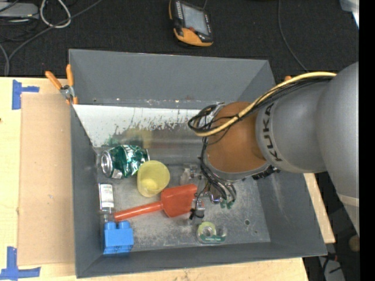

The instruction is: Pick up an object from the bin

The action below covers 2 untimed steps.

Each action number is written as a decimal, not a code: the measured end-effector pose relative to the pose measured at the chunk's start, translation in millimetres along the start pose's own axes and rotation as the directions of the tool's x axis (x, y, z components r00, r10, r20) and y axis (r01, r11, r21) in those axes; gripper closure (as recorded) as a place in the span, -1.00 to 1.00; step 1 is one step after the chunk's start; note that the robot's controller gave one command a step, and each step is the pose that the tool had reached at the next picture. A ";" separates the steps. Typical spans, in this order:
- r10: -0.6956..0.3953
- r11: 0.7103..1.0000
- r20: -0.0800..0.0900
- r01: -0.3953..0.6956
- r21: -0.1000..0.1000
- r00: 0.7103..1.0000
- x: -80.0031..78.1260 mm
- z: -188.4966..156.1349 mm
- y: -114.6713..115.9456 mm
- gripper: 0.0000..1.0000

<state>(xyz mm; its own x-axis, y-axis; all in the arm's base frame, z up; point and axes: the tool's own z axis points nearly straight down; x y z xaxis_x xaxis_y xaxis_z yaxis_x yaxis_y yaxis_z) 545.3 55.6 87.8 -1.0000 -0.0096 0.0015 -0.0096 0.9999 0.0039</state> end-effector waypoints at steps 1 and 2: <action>0.022 1.000 0.011 -0.022 -0.001 1.000 -11.8 6.6 2.2 1.00; 0.022 1.000 0.011 -0.022 -0.001 1.000 -11.8 6.5 2.1 1.00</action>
Offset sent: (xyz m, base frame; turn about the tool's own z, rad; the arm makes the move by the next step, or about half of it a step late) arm 0.0000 0.0000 0.0000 0.0000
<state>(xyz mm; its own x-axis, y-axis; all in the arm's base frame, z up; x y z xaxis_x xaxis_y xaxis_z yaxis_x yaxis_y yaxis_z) 557.1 57.8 81.2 -0.9999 0.0127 -0.0090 0.0126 0.9999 0.0050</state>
